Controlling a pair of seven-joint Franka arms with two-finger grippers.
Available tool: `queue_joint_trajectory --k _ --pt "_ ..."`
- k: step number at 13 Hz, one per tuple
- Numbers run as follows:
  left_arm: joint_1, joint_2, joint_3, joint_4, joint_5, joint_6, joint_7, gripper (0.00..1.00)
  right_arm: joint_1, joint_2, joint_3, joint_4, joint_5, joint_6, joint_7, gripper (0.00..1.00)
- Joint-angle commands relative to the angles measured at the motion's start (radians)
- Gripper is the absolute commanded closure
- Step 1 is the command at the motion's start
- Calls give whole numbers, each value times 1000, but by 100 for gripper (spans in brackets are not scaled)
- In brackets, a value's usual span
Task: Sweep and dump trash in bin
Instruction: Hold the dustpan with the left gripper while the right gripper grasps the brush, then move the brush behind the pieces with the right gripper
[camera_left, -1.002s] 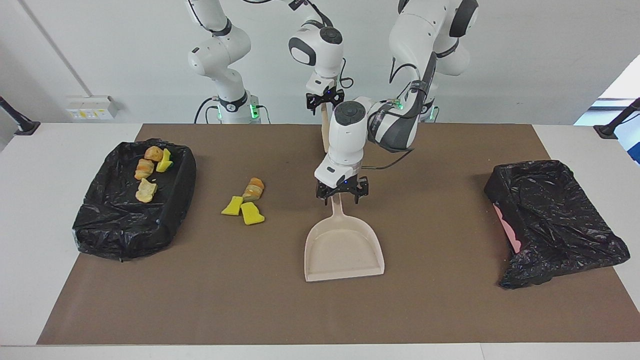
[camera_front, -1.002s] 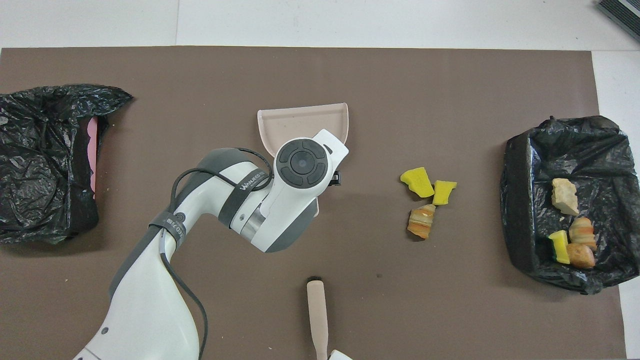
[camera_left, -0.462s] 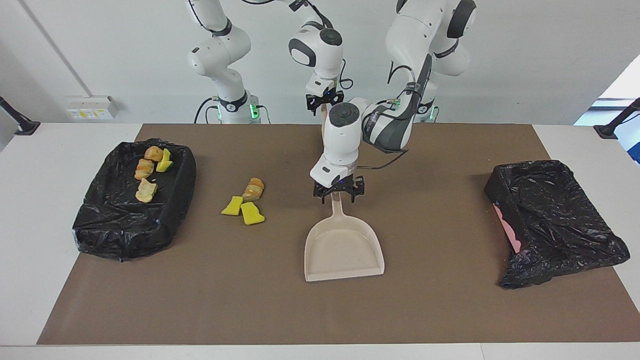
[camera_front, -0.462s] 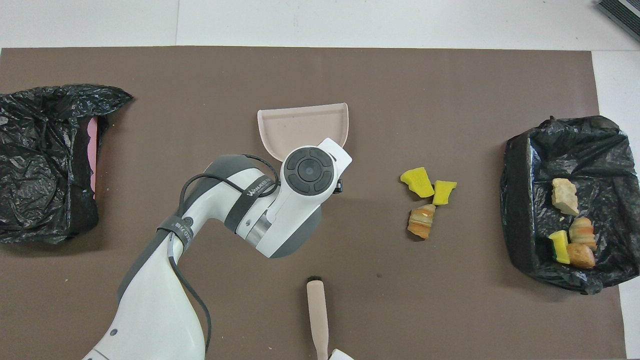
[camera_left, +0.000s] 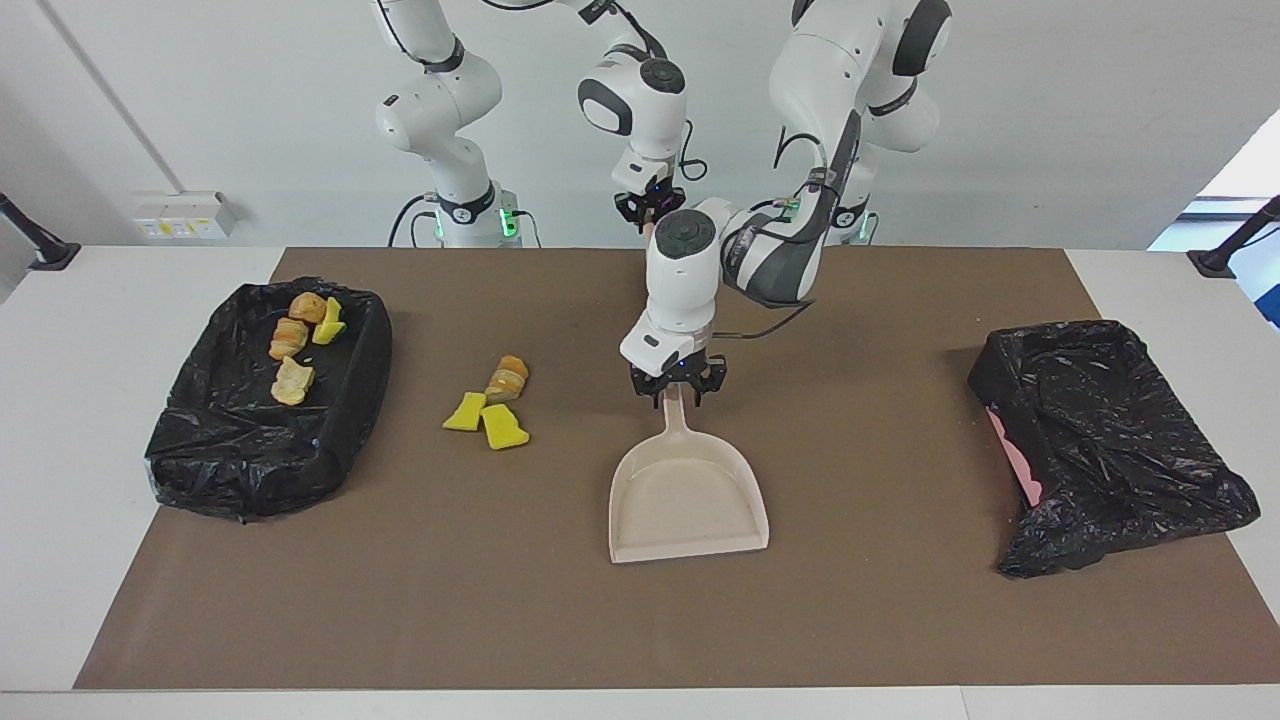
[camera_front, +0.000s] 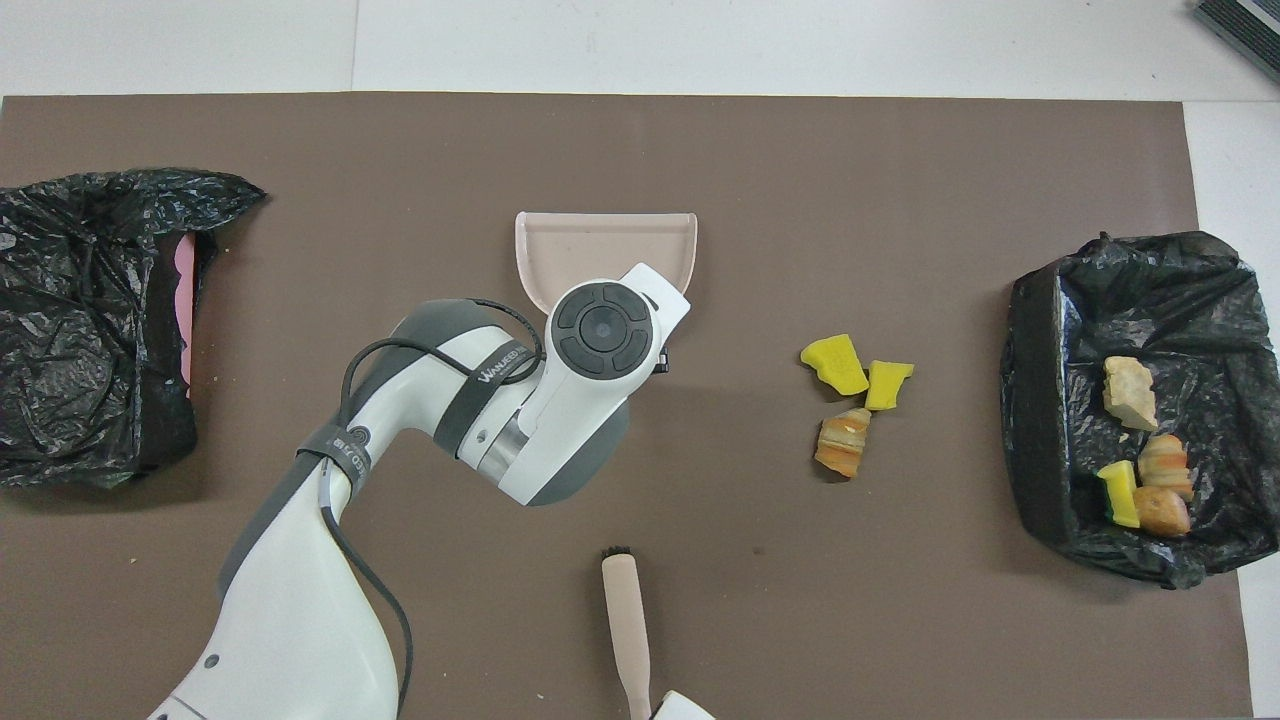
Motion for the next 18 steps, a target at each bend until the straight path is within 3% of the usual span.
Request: queue_joint_trajectory --k 1,5,9,12,15,18 --pt "4 -26 3 -4 45 -18 12 87 -38 -56 3 3 -31 -24 28 100" --pt "-1 -95 2 -15 67 -164 195 99 -120 -171 3 4 -79 -131 -23 100" --pt "2 -156 2 -29 62 -293 476 99 -330 -277 0 7 -113 -300 -252 100" --pt "13 -173 2 -52 58 -365 804 100 -556 -232 6 9 -200 -291 -435 100" --pt "36 -173 2 -56 55 -371 1060 100 -757 -172 6 9 -238 -195 -662 100" --pt "15 -216 2 -137 65 -338 1119 100 -889 -138 6 9 -300 -121 -762 100"
